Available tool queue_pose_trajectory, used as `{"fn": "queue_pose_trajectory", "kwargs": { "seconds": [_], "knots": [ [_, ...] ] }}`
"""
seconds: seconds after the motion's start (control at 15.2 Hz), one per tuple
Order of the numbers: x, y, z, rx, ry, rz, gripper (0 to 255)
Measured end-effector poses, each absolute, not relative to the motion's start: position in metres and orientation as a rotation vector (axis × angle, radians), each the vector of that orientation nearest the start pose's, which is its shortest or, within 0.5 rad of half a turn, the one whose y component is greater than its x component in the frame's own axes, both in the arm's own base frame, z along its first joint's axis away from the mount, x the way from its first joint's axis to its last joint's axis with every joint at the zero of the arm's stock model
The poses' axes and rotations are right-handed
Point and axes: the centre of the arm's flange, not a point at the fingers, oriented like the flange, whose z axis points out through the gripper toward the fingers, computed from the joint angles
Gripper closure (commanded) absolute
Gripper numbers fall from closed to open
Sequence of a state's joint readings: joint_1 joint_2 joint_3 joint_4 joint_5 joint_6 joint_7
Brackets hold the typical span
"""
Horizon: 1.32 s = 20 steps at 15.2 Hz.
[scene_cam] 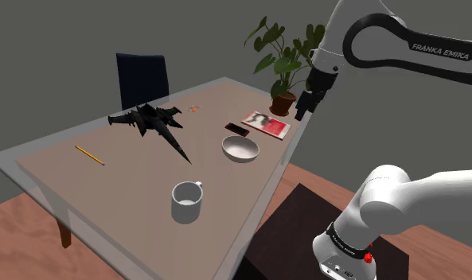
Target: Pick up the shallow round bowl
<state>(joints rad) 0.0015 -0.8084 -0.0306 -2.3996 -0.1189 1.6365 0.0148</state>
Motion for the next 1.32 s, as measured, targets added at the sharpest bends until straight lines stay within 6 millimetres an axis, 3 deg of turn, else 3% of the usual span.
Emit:
{"fn": "queue_pose_trajectory", "kwargs": {
  "seconds": [0.2, 1.32],
  "knots": [
    [0.315, -0.021, 0.573, -3.238, 0.042, -0.073, 0],
    [0.464, -0.001, 0.412, -3.251, -0.044, -0.099, 0]
  ]
}}
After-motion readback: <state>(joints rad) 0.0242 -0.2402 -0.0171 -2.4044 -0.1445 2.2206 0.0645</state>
